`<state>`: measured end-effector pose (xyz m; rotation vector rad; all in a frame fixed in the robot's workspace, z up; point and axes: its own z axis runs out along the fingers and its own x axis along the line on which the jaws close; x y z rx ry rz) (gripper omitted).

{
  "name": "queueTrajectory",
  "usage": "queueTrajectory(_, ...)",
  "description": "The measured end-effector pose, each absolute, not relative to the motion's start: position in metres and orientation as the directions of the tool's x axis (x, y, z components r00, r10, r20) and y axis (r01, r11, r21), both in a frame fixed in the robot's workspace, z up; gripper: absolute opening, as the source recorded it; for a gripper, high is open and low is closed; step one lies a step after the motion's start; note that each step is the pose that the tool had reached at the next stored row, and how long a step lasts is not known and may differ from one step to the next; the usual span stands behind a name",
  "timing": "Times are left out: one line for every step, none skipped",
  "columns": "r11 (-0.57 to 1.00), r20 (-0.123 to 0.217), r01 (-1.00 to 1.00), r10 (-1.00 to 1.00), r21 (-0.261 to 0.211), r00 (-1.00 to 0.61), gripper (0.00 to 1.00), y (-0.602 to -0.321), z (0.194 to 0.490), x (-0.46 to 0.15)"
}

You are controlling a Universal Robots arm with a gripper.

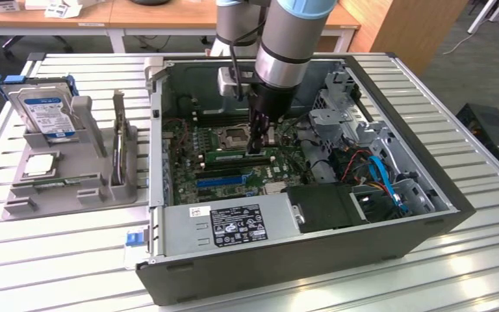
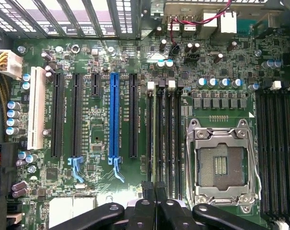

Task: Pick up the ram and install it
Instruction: 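Insert the ram into the slot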

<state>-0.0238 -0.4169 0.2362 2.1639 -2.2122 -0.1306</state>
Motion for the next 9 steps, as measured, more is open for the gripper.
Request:
queueTrajectory(0.019, -0.027, -0.996, -0.999, 0.091, -0.022, 0.11, -0.4169, 0.2362, -0.0238)
queueTrajectory(0.017, -0.027, -0.996, -0.999, 0.091, -0.02, 0.11, -0.4169, 0.2362, -0.0238)
queueTrajectory(0.016, -0.027, -0.996, -0.999, 0.091, -0.018, 0.11, -0.4169, 0.2362, -0.0238)
queueTrajectory(0.014, -0.027, -0.996, -0.999, 0.091, -0.017, 0.11, -0.4169, 0.2362, -0.0238)
queueTrajectory(0.013, -0.027, -0.996, -1.0, 0.091, -0.015, 0.11, -0.4169, 0.2362, -0.0238)
queueTrajectory(0.011, -0.027, -0.996, -1.0, 0.091, -0.014, 0.11, -0.4169, 0.2362, -0.0238)
queueTrajectory(0.01, -0.027, -0.996, -1.0, 0.091, -0.012, 0.11, -0.4169, 0.2362, -0.0238)
queueTrajectory(0.01, -0.027, -0.996, -1.0, 0.091, -0.012, 0.11, -0.4169, 0.2362, -0.0238)
queueTrajectory(0.01, -0.027, -0.996, -1.0, 0.091, -0.012, 0.11, -0.4169, 0.2362, -0.0238)
